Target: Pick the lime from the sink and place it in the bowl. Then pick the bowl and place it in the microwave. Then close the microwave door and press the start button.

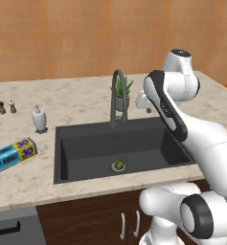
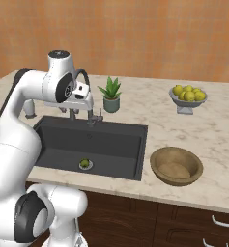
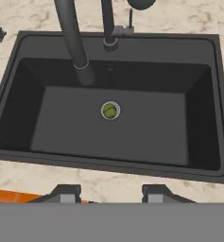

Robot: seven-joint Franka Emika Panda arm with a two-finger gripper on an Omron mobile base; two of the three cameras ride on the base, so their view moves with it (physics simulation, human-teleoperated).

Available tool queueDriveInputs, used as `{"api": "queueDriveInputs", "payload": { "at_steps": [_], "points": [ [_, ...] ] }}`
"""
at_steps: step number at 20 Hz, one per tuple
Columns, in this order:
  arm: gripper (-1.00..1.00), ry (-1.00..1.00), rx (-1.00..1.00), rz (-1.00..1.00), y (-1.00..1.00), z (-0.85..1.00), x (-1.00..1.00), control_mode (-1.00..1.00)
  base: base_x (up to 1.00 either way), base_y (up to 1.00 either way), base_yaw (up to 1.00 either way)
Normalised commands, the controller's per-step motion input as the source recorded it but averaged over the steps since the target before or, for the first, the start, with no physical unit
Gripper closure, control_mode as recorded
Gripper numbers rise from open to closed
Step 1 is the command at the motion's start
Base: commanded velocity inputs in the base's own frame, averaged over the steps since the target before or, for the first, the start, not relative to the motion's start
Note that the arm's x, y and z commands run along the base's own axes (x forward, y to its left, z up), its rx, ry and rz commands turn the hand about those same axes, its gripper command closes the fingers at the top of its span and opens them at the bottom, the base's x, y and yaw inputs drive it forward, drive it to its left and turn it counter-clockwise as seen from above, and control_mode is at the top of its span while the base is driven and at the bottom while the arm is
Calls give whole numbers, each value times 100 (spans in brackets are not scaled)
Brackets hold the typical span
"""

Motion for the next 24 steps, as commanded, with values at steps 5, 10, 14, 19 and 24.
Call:
{"api": "queueDriveInputs", "payload": {
  "at_steps": [5, 10, 14, 19, 24],
  "points": [
    [-100, -3, 0, 0, 0, 0, -36, -100, 0, 0, 0],
    [-100, -9, -1, 2, 0, -2, -78, -100, 0, 0, 0],
    [-100, -8, 0, 11, -3, -15, -41, -100, 0, 0, 0],
    [-100, -2, 0, 35, -4, -23, -1, -100, 0, 0, 0],
    [-100, -2, 0, 35, -13, -12, 14, -100, 0, 0, 0]
  ]
}}
